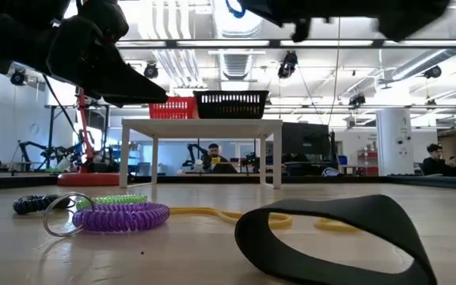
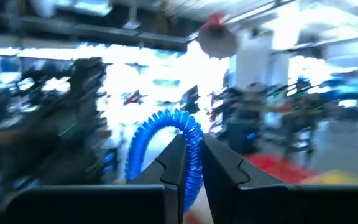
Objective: Pick & Place Office Desk Supplies
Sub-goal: Put the blue spring keychain into the yellow bin on the shelf, then put the yellow rubber band into the red bin on the shelf
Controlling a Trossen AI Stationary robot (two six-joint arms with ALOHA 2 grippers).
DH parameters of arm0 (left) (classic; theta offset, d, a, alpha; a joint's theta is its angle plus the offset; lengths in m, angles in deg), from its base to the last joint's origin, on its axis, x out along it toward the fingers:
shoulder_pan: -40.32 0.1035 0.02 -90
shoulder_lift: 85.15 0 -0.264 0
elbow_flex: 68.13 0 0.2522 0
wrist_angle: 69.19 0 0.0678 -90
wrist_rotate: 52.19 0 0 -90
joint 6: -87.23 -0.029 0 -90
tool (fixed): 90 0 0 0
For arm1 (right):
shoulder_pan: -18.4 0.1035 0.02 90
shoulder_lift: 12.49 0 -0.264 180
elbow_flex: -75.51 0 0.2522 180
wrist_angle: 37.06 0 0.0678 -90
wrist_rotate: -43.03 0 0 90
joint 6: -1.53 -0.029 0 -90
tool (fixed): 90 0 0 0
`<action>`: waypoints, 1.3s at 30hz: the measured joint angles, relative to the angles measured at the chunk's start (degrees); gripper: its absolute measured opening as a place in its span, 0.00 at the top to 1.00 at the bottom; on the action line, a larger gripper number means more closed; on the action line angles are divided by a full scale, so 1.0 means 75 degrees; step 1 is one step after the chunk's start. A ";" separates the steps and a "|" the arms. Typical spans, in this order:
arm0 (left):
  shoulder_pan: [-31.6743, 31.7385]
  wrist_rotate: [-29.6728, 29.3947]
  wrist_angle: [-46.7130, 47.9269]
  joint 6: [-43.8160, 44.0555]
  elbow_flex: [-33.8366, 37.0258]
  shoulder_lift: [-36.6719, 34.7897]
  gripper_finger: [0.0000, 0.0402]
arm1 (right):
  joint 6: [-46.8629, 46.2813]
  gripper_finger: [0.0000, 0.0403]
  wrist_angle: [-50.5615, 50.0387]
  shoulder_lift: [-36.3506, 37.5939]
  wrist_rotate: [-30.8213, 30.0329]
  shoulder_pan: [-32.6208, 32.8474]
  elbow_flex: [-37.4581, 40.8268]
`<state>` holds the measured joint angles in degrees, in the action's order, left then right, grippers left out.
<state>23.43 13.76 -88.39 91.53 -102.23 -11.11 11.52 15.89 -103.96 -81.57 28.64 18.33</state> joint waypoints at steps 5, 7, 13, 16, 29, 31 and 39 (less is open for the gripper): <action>0.0000 0.0000 0.0027 -0.0001 0.0000 0.0000 0.59 | -0.0036 0.92 -0.3327 0.0308 0.0197 -0.1741 -0.1677; 0.0000 0.0002 0.0031 -0.0001 0.0000 0.0000 0.59 | -0.0299 0.92 -0.5601 0.0285 0.0530 -0.2486 -0.2680; 0.0006 0.0000 0.0099 0.0005 0.0000 0.0000 0.59 | -0.1617 0.92 -1.0479 -0.0774 0.2669 -0.4690 -0.5525; 0.0006 0.0001 0.0106 0.0026 0.0000 0.0000 0.59 | -0.1970 0.92 -1.1425 -0.1465 0.3489 -0.5447 -0.6431; 0.0006 0.0003 0.0468 0.0389 0.0003 0.0000 0.59 | -0.2019 0.69 -1.4322 -0.3153 0.6061 -0.6378 -0.9757; 0.0006 0.0003 0.0511 0.0490 0.0003 0.0000 0.59 | -0.1773 0.66 -1.4890 -0.3164 0.6061 -0.6240 -1.0185; 0.0000 0.0003 0.0587 0.0716 0.0006 0.0000 0.59 | -0.0892 0.62 -1.6824 -0.2052 0.6006 -0.4493 -1.0017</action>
<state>23.43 13.78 -83.98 96.90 -102.19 -11.11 4.83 -110.29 -119.35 -36.53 -5.06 -56.80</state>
